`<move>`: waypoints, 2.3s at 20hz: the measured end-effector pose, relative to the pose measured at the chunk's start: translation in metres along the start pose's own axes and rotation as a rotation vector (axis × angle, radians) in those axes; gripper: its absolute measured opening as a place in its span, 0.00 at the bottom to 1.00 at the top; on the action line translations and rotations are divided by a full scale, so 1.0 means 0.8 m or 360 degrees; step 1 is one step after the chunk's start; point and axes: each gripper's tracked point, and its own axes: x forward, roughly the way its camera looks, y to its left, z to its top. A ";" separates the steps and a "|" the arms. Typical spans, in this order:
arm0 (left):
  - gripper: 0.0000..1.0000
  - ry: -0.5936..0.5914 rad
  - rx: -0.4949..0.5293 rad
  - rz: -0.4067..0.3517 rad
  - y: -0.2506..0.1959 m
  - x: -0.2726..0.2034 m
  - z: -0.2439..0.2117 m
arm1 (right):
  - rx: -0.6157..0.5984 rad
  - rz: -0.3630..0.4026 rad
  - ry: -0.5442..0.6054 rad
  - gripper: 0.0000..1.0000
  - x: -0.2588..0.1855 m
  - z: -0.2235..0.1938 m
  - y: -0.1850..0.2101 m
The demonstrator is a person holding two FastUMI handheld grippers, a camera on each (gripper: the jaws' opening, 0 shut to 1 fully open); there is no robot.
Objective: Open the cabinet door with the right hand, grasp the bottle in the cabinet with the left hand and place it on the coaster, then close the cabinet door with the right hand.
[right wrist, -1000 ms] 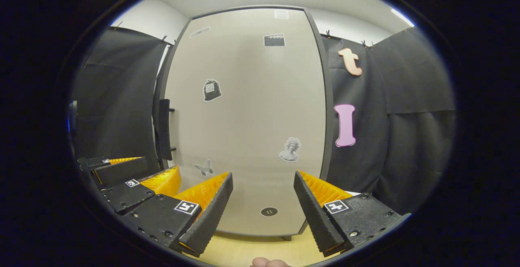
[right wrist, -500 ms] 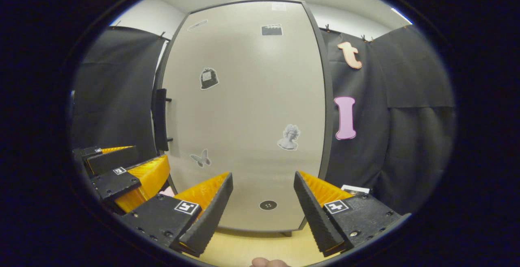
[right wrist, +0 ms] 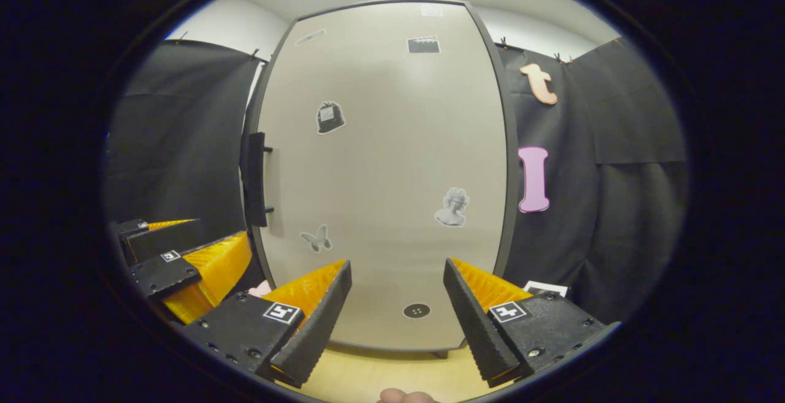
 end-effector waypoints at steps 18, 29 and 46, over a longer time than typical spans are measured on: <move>0.95 0.0011 -0.0104 0.0029 0.013 -0.002 -0.003 | -0.0018 -0.0014 -0.0001 0.96 -0.014 0.001 -0.001; 0.96 0.0001 -0.0034 -0.0089 0.038 -0.082 -0.019 | -0.0142 0.0309 -0.0186 0.97 0.063 0.079 0.116; 0.95 0.0194 -0.0118 0.0293 0.185 -0.155 -0.094 | -0.0124 0.0460 0.0097 0.33 0.127 0.042 0.242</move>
